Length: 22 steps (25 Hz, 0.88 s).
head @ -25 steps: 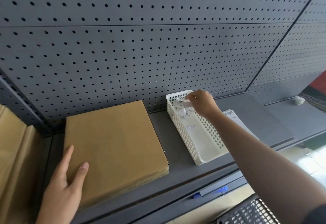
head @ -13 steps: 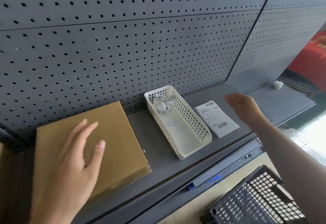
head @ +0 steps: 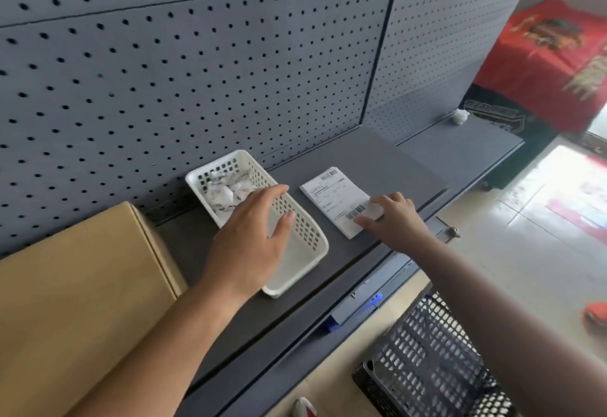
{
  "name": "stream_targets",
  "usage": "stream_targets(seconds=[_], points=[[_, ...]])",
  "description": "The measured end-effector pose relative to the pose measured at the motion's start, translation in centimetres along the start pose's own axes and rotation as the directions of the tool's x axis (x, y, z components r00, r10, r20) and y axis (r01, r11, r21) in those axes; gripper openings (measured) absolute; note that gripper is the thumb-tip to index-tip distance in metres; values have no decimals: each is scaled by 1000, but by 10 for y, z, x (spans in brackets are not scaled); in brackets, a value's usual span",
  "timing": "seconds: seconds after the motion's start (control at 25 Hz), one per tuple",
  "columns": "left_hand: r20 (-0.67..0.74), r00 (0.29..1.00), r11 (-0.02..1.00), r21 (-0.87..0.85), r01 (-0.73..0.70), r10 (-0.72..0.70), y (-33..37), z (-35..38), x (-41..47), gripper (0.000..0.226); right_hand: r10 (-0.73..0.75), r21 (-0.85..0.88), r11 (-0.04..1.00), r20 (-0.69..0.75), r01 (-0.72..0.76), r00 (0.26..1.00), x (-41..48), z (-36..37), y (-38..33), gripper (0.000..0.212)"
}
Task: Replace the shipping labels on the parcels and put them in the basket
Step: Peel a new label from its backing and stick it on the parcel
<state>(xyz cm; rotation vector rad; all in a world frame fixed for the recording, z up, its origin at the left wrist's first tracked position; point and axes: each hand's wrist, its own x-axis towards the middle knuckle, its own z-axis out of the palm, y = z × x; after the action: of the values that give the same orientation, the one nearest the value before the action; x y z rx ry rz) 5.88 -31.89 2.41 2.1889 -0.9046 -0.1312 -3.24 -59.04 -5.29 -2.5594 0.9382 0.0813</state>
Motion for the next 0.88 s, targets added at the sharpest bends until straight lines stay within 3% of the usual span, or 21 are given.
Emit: stream_targets(seconds=[0.2,0.36,0.44,0.52,0.6,0.72,0.88], points=[[31,999,999,30,-30,29,13,32,28,43,23,95,995,-65,-16,998,6,7,-1,76],[43,999,999,45,-26,24,17,49,42,43,-37,-87,996,-189,21,981,4,5,-2,77],[45,999,998,61,-15,13,17,56,46,43,-68,-77,996,-222,52,973,2,7,-1,66],[27,999,997,80,-20,18,18,61,50,43,-77,29,996,-265,88,961,1,8,-1,44],[6,999,994,100,-32,32,20,66,54,41,11,270,961,-263,62,965,0,2,-1,28],[3,1000,998,53,-31,31,22,74,58,35,186,714,698,-113,-51,976,-5,-15,-3,23],[-17,999,991,-122,46,-48,27,81,55,19,194,969,225,56,-100,979,-17,-37,-10,24]])
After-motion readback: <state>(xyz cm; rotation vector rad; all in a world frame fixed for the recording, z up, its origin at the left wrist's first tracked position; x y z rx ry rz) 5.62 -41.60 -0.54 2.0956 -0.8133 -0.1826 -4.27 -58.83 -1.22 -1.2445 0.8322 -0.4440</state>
